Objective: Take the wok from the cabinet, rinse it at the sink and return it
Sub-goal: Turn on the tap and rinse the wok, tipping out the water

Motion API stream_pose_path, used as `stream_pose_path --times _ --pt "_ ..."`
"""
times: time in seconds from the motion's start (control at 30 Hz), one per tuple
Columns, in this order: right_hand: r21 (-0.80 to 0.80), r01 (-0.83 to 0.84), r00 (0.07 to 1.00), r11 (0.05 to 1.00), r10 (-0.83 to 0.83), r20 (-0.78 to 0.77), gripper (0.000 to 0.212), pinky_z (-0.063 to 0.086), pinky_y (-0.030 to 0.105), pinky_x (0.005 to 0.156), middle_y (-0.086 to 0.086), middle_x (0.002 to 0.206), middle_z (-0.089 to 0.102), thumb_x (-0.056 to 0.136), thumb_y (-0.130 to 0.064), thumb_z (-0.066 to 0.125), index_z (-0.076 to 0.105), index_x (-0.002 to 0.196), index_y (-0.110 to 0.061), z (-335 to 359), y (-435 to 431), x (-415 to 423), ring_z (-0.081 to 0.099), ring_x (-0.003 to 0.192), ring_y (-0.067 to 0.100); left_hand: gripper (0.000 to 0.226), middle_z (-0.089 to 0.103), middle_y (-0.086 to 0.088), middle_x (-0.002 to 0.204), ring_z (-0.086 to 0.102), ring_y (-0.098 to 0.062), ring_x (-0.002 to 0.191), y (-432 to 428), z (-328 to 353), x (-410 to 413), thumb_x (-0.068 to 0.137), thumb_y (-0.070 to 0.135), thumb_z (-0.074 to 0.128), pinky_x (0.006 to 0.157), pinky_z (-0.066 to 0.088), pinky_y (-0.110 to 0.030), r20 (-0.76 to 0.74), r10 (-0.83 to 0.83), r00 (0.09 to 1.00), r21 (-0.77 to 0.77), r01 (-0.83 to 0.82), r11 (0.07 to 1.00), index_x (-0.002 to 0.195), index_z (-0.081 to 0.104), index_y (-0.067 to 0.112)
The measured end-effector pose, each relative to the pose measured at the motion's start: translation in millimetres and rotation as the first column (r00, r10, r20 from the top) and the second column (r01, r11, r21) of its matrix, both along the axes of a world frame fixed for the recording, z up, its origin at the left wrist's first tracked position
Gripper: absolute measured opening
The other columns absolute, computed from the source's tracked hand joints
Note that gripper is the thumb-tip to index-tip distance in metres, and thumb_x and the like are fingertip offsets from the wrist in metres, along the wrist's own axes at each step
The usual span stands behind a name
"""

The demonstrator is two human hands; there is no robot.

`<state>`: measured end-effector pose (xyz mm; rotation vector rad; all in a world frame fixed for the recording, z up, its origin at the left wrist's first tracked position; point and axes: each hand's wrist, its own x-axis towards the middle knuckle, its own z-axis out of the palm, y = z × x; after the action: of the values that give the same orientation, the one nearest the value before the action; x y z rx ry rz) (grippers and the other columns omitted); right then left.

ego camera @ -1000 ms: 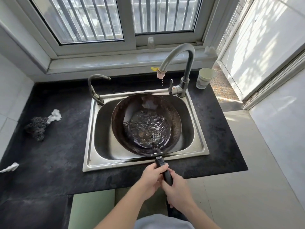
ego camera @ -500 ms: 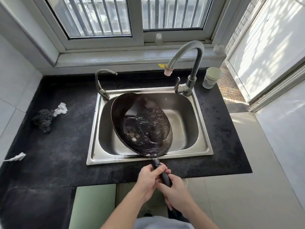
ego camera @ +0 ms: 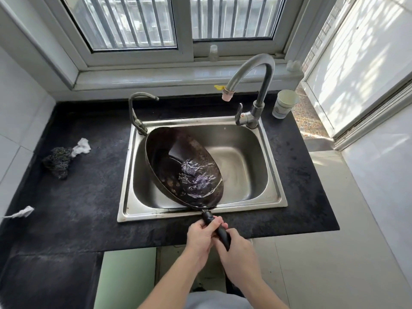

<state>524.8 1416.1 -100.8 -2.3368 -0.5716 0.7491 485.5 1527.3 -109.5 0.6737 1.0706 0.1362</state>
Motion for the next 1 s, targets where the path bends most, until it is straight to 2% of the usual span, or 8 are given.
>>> stream_pose_path --times 0.07,0.13,0.23,0.37,0.5,0.6,0.73,1.0 --pt "0.048 0.017 0.998 0.999 -0.014 -0.063 0.023 0.043 0.019 0.064 -0.006 0.089 0.071 0.092 -0.039 0.064 0.063 0.108 -0.024 -7 -3 1 0.064 0.08 0.01 0.027 0.076 -0.017 0.088 0.073 -0.023 0.082 -1 -1 0 0.088 0.01 0.071 0.07 0.057 -0.03 -0.024 -0.017 1.0 0.026 0.017 1.0 0.11 0.067 -0.006" --pt "0.111 0.018 0.991 0.994 -0.003 -0.132 0.022 0.047 0.018 0.064 -0.007 0.084 0.071 0.09 -0.035 0.067 0.067 0.109 -0.025 -11 -7 4 0.064 0.077 0.009 0.028 0.075 -0.017 0.09 0.073 -0.023 0.083 -1 -1 0 0.088 0.009 0.071 0.069 0.057 -0.029 -0.013 -0.018 1.0 0.022 0.019 1.0 0.111 0.066 -0.005" --pt "0.175 0.014 0.981 0.985 0.02 -0.193 0.02 0.049 0.018 0.065 -0.005 0.082 0.071 0.089 -0.032 0.069 0.069 0.108 -0.027 -11 -10 6 0.064 0.076 0.008 0.026 0.075 -0.016 0.095 0.074 -0.023 0.09 0 1 -3 0.09 0.006 0.067 0.073 0.058 -0.031 0.06 0.023 0.998 -0.076 -0.018 0.997 0.114 0.063 -0.004" --pt "0.217 0.024 0.972 0.976 0.028 -0.232 0.013 0.048 0.018 0.064 -0.003 0.079 0.069 0.087 -0.029 0.071 0.068 0.1 -0.029 -13 -12 8 0.062 0.073 0.007 0.032 0.073 -0.016 0.117 0.072 -0.024 0.104 5 -1 -4 0.091 0.005 0.062 0.087 0.057 -0.035 0.161 0.099 0.982 -0.222 -0.061 0.973 0.123 0.061 -0.002" --pt "0.226 0.012 0.963 0.974 0.05 -0.266 0.015 0.046 0.017 0.063 -0.007 0.076 0.066 0.086 -0.032 0.072 0.067 0.1 -0.029 -16 -15 15 0.058 0.069 0.002 0.033 0.072 -0.02 0.111 0.072 -0.027 0.103 9 -3 -2 0.088 0.005 0.067 0.084 0.059 -0.036 0.105 -0.008 0.994 -0.1 0.019 0.995 0.119 0.062 -0.003" --pt "0.248 0.029 0.953 0.968 0.048 -0.299 0.021 0.047 0.027 0.065 -0.008 0.074 0.066 0.081 -0.044 0.071 0.069 0.097 -0.03 -20 -20 18 0.057 0.067 0.004 0.031 0.071 -0.021 0.103 0.072 -0.024 0.095 5 -5 -1 0.084 0.005 0.072 0.077 0.06 -0.033 0.075 -0.022 0.997 -0.041 0.025 0.999 0.113 0.063 -0.003" --pt "0.296 0.068 0.945 0.953 0.033 -0.325 0.029 0.043 0.02 0.061 -0.015 0.068 0.063 0.074 -0.051 0.07 0.07 0.094 -0.029 -22 -21 17 0.054 0.063 0.002 0.023 0.069 -0.021 0.096 0.072 -0.023 0.088 3 -3 -1 0.085 0.001 0.072 0.072 0.06 -0.031 0.05 -0.043 0.998 0.049 0.04 0.998 0.106 0.064 -0.001" --pt "0.359 0.184 0.887 0.915 0.003 -0.461 0.017 0.04 0.018 0.054 -0.014 0.06 0.06 0.078 -0.035 0.076 0.072 0.089 -0.023 -19 -15 14 0.05 0.056 0.004 0.014 0.071 -0.017 0.086 0.072 -0.023 0.084 4 5 2 0.083 -0.001 0.073 0.072 0.061 -0.034 -0.014 -0.034 0.999 0.135 0.036 0.99 0.096 0.067 -0.001"
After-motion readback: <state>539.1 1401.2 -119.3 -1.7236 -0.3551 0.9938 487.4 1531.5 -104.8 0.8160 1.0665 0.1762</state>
